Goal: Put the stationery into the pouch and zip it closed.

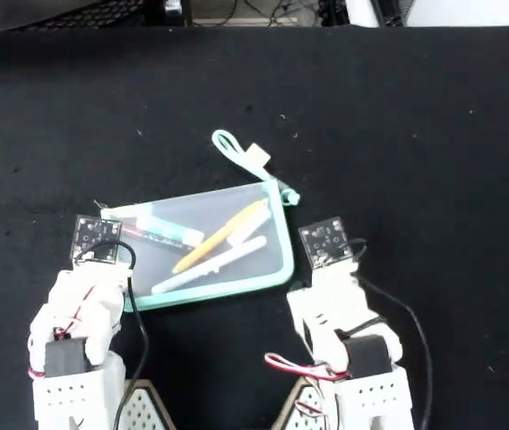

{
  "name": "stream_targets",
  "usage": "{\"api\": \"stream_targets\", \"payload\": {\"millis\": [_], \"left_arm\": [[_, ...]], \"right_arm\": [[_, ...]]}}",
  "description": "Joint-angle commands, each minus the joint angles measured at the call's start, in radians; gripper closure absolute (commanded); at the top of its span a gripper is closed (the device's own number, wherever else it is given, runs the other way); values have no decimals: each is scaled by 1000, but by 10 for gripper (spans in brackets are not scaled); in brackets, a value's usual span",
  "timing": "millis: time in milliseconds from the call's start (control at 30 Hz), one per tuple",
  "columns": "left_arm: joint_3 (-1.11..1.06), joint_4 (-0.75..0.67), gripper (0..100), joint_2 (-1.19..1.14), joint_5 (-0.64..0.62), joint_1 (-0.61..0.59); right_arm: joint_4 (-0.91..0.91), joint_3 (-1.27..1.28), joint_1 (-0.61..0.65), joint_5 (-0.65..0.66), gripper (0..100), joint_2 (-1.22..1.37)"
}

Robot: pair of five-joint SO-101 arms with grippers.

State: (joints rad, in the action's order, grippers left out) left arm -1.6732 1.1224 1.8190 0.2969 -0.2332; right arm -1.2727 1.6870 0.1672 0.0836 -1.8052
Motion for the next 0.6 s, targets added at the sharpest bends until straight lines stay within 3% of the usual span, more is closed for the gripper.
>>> {"api": "stream_targets", "payload": {"millis": [0,133,200,567], "left_arm": [[18,55,920,5,-97,-5],[61,143,920,5,-354,-5],[45,146,920,5,-407,-7],[-25,149,917,0,-407,-7]], "right_arm": [[-23,-2,9,-5,984,-67],[-23,-2,9,-8,984,-65],[-23,-2,9,-9,984,-65],[-20,-2,9,-107,984,-59]]}}
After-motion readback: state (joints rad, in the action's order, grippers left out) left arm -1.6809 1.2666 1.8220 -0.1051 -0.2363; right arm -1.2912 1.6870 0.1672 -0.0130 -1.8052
